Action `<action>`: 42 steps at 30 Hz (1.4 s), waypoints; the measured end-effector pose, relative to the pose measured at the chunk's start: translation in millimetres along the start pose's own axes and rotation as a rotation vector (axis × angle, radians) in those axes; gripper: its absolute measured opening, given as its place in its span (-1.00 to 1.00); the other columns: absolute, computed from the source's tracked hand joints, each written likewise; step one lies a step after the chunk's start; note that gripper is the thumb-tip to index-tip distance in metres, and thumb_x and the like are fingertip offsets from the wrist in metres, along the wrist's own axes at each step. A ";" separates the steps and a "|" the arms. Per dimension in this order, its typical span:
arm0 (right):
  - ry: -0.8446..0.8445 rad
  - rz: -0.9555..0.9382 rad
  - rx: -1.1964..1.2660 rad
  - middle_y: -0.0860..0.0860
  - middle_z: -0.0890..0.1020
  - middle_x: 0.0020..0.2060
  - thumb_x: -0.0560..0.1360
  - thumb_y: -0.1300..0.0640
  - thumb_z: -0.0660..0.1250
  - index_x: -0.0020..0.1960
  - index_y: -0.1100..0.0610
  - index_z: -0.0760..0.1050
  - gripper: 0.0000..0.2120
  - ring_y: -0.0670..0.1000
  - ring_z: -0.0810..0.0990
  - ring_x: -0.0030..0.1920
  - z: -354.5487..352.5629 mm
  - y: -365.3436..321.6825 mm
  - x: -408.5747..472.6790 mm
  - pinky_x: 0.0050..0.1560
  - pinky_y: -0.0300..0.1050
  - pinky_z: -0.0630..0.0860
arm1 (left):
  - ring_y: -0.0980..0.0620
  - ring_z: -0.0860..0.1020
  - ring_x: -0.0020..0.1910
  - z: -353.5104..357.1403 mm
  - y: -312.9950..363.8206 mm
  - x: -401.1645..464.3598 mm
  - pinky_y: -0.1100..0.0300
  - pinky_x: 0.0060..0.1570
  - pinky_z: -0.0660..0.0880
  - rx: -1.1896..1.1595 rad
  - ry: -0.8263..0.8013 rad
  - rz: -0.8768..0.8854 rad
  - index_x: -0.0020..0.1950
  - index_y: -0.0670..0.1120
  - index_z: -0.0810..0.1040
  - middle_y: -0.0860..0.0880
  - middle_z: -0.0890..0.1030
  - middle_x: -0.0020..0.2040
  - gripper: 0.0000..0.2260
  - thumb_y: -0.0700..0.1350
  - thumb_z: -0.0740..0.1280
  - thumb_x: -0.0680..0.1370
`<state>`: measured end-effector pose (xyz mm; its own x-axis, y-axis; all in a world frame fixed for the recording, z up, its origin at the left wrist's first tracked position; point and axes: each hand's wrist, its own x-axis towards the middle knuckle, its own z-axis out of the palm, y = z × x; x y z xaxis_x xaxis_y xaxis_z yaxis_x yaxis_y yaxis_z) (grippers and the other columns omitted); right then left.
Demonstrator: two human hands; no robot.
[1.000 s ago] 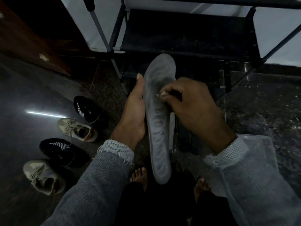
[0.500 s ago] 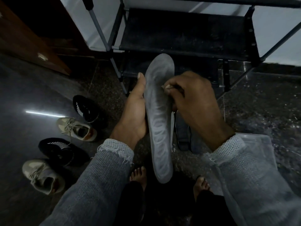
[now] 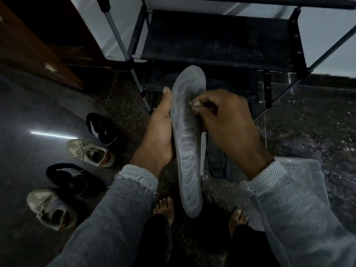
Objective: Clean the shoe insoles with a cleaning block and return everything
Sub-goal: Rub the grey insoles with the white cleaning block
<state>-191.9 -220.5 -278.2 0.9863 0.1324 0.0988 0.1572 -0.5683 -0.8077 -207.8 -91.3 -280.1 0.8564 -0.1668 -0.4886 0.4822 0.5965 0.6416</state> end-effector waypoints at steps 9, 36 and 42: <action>-0.044 -0.097 0.058 -0.06 0.67 -0.14 0.50 0.24 0.40 -0.06 0.15 0.67 -0.92 -0.15 0.61 -0.11 2.5 -14.9 -4.1 0.06 -0.20 0.55 | -0.05 0.67 0.00 2.3 0.6 -1.1 0.11 0.02 0.62 -0.067 -0.023 -0.005 0.09 -0.20 0.64 -0.18 0.68 0.03 -0.41 0.21 0.00 0.64; -0.137 -0.091 0.156 -0.14 0.66 -0.15 0.48 0.23 0.42 -0.05 0.12 0.66 -0.92 -0.22 0.62 -0.08 4.5 -18.9 -6.3 -0.01 -0.37 0.53 | -0.04 0.69 -0.06 2.3 2.9 -4.0 0.15 -0.13 0.63 -0.089 0.001 0.029 0.04 -0.19 0.65 -0.17 0.70 -0.04 -0.43 0.19 0.01 0.65; 0.007 -0.060 -0.074 -0.01 0.62 -0.15 0.50 0.16 0.40 -0.07 0.13 0.65 -0.94 -0.09 0.59 -0.15 2.6 0.8 -0.7 -0.08 -0.07 0.57 | -0.02 0.69 -0.12 2.1 1.4 -2.1 0.17 -0.15 0.62 -0.067 -0.008 0.054 -0.13 -0.15 0.73 -0.14 0.70 -0.09 -0.40 0.17 0.01 0.66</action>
<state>-192.6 -219.0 -280.4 0.9752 0.1626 0.1503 0.2194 -0.6176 -0.7553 -208.5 -91.8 -276.9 0.8823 -0.1392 -0.4496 0.4223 0.6561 0.6255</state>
